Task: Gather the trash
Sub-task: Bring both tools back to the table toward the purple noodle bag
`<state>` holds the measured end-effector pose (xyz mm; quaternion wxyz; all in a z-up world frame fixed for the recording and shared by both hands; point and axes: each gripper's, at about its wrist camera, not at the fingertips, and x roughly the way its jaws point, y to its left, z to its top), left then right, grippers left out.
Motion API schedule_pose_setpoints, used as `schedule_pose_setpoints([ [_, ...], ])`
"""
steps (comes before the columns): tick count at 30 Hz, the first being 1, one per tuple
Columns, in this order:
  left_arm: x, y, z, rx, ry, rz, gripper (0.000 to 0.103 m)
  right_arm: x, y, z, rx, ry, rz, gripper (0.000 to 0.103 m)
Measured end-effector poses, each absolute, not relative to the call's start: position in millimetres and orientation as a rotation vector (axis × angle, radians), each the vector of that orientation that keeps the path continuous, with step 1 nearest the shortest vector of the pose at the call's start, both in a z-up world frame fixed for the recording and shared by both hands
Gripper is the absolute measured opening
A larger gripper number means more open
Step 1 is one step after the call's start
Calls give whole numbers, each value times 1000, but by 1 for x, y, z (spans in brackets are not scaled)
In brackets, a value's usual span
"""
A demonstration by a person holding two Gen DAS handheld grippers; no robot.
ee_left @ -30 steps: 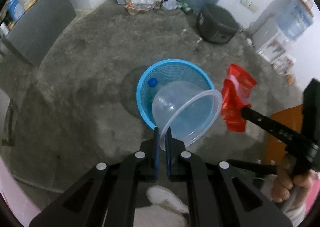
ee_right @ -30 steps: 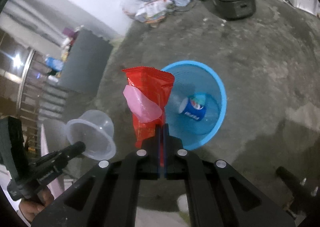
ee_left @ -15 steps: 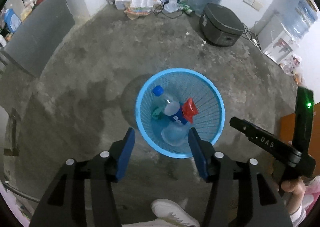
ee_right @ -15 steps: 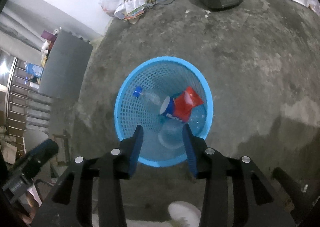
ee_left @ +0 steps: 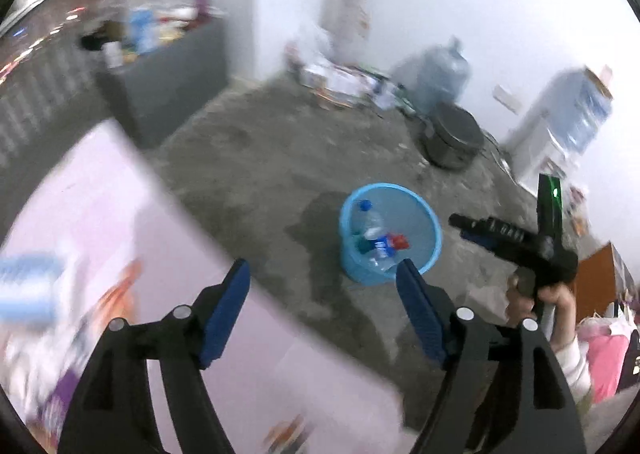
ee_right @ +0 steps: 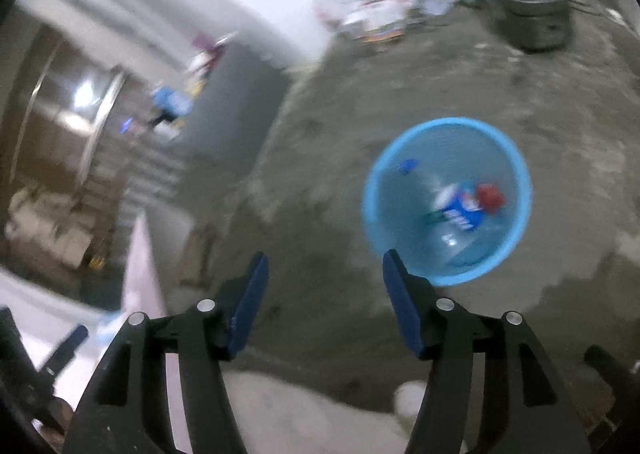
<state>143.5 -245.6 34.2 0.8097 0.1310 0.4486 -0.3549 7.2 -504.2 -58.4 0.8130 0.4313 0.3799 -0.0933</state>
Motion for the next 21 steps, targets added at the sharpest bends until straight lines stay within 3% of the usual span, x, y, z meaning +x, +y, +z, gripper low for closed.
schedule_pose_setpoints([
  [10, 77, -9, 45, 66, 846, -282, 74, 53, -376, -4, 791, 869, 233, 60],
  [16, 54, 85, 26, -169, 854, -156, 74, 75, -287, -4, 737, 993, 441, 60],
  [21, 53, 118, 5, -283, 877, -134, 74, 88, -224, -9, 699, 1110, 550, 60],
])
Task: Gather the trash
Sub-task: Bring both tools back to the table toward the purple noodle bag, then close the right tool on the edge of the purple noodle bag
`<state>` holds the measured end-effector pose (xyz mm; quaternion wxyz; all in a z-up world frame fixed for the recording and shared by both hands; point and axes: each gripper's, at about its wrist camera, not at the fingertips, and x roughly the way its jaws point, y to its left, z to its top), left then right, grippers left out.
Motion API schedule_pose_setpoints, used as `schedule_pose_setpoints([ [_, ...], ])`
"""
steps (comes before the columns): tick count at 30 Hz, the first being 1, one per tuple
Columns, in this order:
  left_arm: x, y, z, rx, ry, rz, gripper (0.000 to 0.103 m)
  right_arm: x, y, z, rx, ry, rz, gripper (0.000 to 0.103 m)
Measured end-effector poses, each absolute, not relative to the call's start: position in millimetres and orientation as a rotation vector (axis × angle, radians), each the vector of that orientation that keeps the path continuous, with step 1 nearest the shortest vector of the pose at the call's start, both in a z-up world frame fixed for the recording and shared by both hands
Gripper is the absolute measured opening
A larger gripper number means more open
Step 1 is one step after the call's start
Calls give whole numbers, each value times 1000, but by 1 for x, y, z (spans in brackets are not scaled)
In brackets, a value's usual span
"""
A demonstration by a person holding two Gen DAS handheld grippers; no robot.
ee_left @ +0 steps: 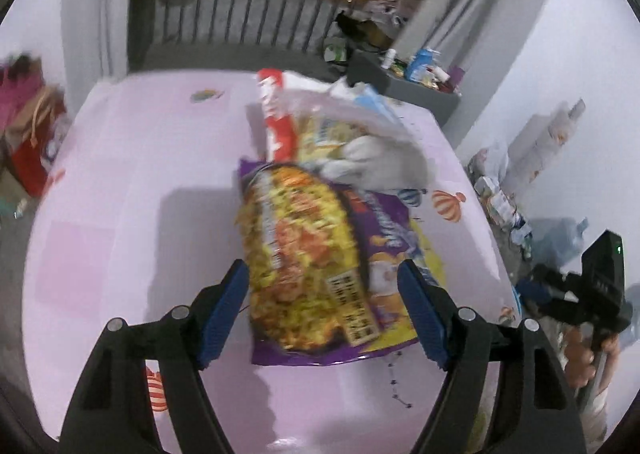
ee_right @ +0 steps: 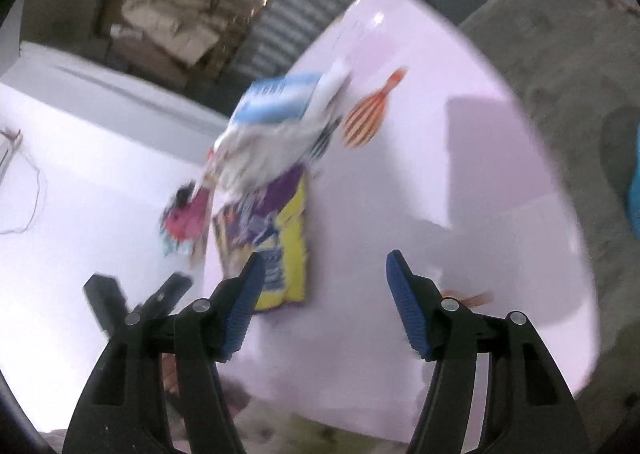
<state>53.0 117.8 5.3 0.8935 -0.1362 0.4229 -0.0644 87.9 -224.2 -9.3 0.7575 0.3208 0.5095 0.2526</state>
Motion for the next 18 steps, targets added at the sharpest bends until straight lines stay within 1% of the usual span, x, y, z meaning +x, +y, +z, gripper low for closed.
schedule_pose_setpoints([
  [7, 75, 149, -30, -465, 942, -161, 74, 78, -180, -14, 699, 1209, 666, 60],
  [11, 88, 148, -42, -561, 974, -247, 74, 72, -167, -26, 710, 1275, 695, 60],
  [14, 82, 137, -36, -590, 964, -339, 74, 68, -166, -30, 720, 1305, 698, 60],
  [18, 66, 106, -30, -611, 978, -524, 74, 66, -176, -32, 738, 1300, 668, 60],
])
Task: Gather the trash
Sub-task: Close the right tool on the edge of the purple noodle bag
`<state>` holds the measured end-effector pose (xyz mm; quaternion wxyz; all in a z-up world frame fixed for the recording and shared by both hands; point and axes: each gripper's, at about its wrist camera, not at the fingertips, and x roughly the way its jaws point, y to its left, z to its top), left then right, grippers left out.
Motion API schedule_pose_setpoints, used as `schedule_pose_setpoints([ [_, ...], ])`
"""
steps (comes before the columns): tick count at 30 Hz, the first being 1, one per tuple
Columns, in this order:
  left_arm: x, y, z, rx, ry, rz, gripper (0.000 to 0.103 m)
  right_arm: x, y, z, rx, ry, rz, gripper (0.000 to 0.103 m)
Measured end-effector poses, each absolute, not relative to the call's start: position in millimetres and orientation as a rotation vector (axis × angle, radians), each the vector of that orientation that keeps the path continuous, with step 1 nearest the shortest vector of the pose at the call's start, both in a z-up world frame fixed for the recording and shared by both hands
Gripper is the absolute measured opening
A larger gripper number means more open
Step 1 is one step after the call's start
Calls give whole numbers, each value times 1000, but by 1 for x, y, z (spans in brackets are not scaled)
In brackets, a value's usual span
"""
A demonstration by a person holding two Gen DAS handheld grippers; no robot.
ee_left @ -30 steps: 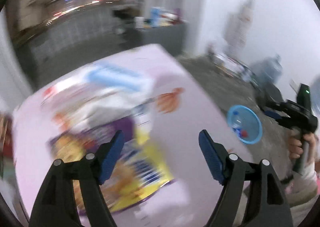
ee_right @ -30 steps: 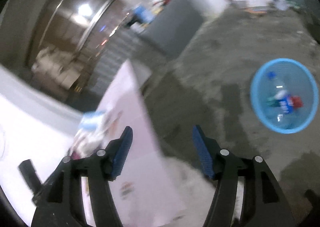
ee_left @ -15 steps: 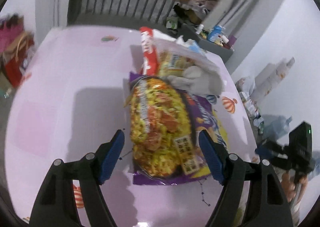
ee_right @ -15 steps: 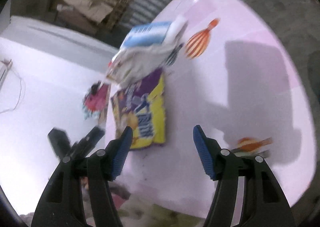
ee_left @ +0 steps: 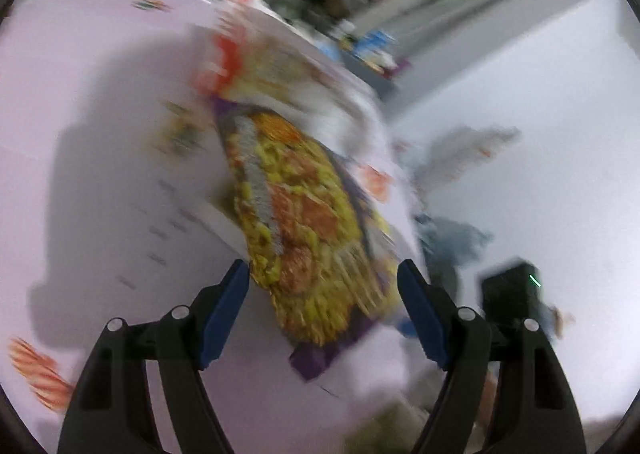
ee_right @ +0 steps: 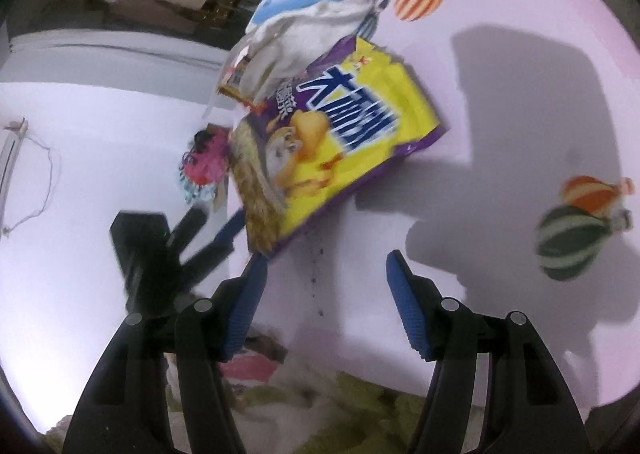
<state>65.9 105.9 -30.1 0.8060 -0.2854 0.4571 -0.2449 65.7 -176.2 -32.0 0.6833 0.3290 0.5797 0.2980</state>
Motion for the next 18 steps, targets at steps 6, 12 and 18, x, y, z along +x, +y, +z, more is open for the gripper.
schedule_pose_setpoints([
  [6, 26, 31, -27, -471, 1091, -841, 74, 71, -211, -32, 820, 1240, 563, 60],
  [12, 15, 21, -6, -279, 1016, -853, 75, 70, -234, -34, 845, 1207, 489, 60],
  [18, 43, 47, -4, -362, 926, -755, 75, 64, -240, -35, 848, 1194, 454, 60],
])
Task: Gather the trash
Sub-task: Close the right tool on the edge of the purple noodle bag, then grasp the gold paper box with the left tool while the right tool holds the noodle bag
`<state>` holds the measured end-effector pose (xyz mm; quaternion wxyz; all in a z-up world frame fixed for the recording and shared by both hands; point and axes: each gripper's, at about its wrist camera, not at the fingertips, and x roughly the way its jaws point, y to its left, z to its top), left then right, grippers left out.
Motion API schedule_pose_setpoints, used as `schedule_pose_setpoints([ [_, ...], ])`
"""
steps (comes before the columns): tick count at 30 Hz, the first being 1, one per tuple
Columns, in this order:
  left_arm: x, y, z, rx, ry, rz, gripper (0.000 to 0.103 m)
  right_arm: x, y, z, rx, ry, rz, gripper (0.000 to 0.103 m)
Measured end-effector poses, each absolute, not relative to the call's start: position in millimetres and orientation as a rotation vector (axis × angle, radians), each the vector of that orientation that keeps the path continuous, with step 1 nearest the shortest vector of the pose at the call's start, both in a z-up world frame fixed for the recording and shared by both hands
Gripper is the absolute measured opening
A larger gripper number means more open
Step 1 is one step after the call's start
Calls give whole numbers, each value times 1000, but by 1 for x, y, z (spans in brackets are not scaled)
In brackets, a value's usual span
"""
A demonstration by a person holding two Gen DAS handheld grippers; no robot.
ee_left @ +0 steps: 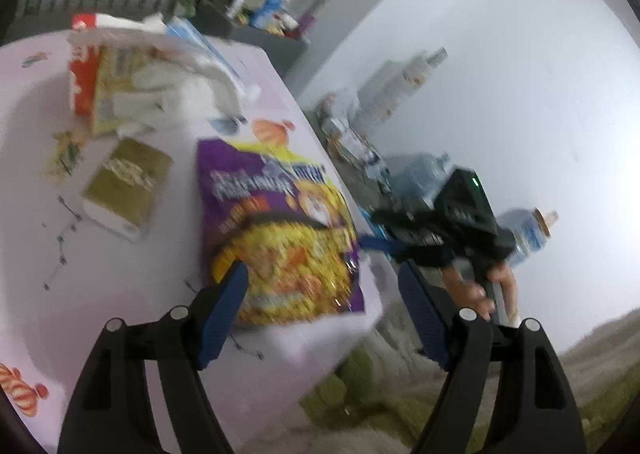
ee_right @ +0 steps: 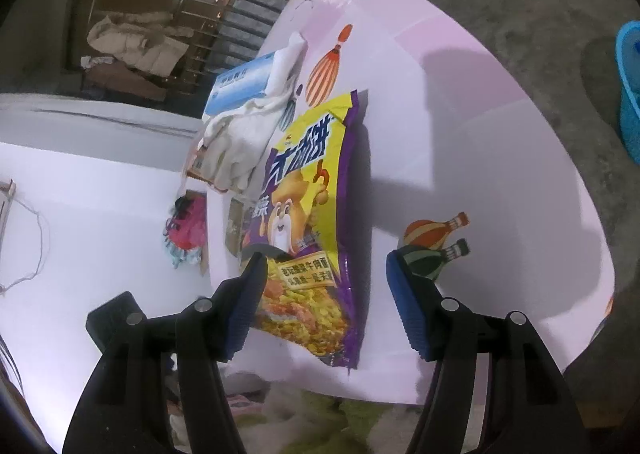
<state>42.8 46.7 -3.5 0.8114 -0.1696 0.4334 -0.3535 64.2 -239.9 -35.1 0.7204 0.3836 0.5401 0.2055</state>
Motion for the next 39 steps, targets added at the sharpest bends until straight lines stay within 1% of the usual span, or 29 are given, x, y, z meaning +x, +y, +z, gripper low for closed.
schedule_pose_setpoints([
  [3, 51, 40, -6, -306, 916, -699, 75, 62, -247, -38, 851, 1207, 446, 57],
  [5, 55, 27, -11, -211, 931, -648, 71, 60, -250, -42, 853, 1220, 443, 55],
  [7, 57, 17, -20, -144, 950, -611, 65, 56, -256, -45, 861, 1235, 445, 50],
  [9, 60, 7, -30, -78, 982, -565, 59, 56, -257, -47, 865, 1240, 448, 48],
  [11, 64, 5, -39, -74, 1009, -556, 57, 54, -258, -46, 861, 1239, 445, 46],
  [14, 70, 9, -51, -115, 1060, -554, 52, 53, -258, -47, 861, 1242, 445, 41],
  [16, 71, 13, -57, -138, 1069, -546, 49, 52, -257, -49, 868, 1244, 448, 34],
  [18, 72, 15, -57, -144, 1071, -549, 49, 52, -255, -51, 875, 1246, 450, 28],
  [19, 72, 17, -57, -146, 1071, -549, 49, 52, -255, -51, 877, 1247, 453, 21],
  [20, 71, 18, -57, -141, 1068, -542, 49, 52, -255, -51, 875, 1246, 450, 18],
  [22, 70, 20, -57, -136, 1062, -534, 49, 51, -257, -50, 875, 1234, 449, 8],
  [25, 66, 24, -51, -153, 1034, -536, 49, 51, -258, -45, 860, 1210, 442, 5],
  [32, 71, 70, -13, -192, 849, -403, 50, 53, -252, -41, 819, 1199, 437, 5],
  [34, 79, 78, -10, -187, 846, -359, 61, 55, -251, -42, 819, 1201, 439, 5],
  [37, 93, 86, -15, -127, 866, -271, 67, 55, -250, -42, 818, 1201, 436, 5],
  [39, 102, 85, -25, -70, 920, -236, 67, 55, -251, -42, 819, 1202, 432, 5],
])
